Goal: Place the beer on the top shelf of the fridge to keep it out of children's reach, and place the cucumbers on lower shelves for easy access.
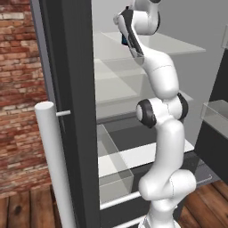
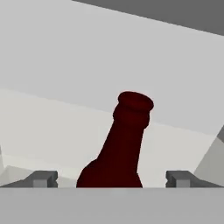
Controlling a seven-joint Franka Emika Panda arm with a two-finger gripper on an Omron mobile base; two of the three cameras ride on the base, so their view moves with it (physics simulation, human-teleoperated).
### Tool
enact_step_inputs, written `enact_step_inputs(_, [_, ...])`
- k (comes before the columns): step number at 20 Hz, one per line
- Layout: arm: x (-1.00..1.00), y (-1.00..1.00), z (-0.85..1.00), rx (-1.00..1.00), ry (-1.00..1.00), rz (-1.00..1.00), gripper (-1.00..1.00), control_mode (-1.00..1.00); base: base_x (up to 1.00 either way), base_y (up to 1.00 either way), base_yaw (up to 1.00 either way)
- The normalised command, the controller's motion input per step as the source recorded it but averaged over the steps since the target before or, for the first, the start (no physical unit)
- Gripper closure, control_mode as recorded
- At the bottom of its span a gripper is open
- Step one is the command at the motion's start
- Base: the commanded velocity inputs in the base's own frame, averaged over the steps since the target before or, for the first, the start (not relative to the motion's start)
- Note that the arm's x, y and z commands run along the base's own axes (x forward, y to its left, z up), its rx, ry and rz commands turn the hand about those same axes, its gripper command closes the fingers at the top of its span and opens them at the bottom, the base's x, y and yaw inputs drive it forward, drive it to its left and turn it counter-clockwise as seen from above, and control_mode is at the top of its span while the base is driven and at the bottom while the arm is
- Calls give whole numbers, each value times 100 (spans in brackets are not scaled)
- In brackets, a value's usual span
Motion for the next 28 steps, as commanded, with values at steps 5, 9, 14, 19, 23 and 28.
enact_step_inputs(5, [-43,0,-78,-8,-5,-1,-100,-100,0,0,0])
enact_step_inputs(9, [-61,0,-81,-4,-10,-3,-100,-100,0,0,0])
enact_step_inputs(14, [-78,0,-56,-1,-8,-4,-100,-100,0,0,0])
enact_step_inputs(19, [-88,0,-31,0,-6,-1,-100,-100,0,0,0])
enact_step_inputs(23, [-88,0,-28,0,-12,0,-100,-100,0,0,0])
enact_step_inputs(28, [-95,0,-19,0,-14,0,-100,-100,0,0,0])
